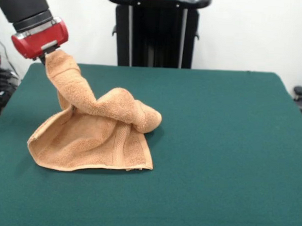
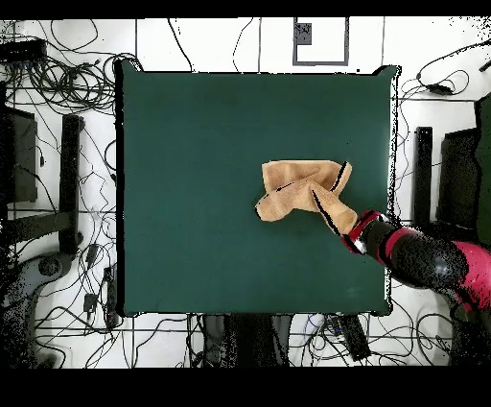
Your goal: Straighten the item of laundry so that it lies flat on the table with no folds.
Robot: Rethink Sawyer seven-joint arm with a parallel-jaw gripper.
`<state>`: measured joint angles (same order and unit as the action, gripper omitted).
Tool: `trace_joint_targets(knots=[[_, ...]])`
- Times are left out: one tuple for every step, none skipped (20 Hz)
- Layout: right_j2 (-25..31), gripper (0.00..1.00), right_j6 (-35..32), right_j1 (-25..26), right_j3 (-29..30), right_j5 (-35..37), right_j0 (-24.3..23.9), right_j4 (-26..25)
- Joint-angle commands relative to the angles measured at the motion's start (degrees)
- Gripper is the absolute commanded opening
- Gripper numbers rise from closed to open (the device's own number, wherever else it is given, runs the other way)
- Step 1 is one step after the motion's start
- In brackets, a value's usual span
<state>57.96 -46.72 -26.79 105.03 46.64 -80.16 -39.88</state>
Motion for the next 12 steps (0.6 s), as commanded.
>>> trace_joint_targets(knots=[[1.56, 0.00, 19.74, 0.29, -5.79, 5.71, 2.09, -3.53], [1.52, 0.00, 19.94, 0.14, -5.81, 5.58, 2.20, -3.65], [1.48, 0.00, 20.14, 0.00, -5.83, 5.45, 2.31, -3.77], [1.49, 0.00, 20.04, -0.31, -5.70, 5.33, 2.44, -3.80], [1.46, 0.00, 20.17, -0.38, -5.77, 5.20, 2.42, -3.82], [1.45, 0.00, 20.03, -0.65, -5.50, 4.96, 2.38, -3.83], [1.38, 0.00, 20.17, -0.61, -5.56, 4.81, 2.32, -3.81], [1.42, 0.00, 20.15, -0.69, -5.49, 4.67, 2.30, -3.73], [1.29, 0.00, 20.40, -0.51, -5.77, 4.63, 2.34, -3.81], [1.28, 0.00, 20.56, -0.31, -5.95, 4.53, 2.38, -3.87], [1.27, 0.00, 20.73, -0.10, -6.13, 4.44, 2.43, -3.93], [1.31, 0.00, 20.89, 0.05, -6.31, 4.40, 2.48, -3.97]])
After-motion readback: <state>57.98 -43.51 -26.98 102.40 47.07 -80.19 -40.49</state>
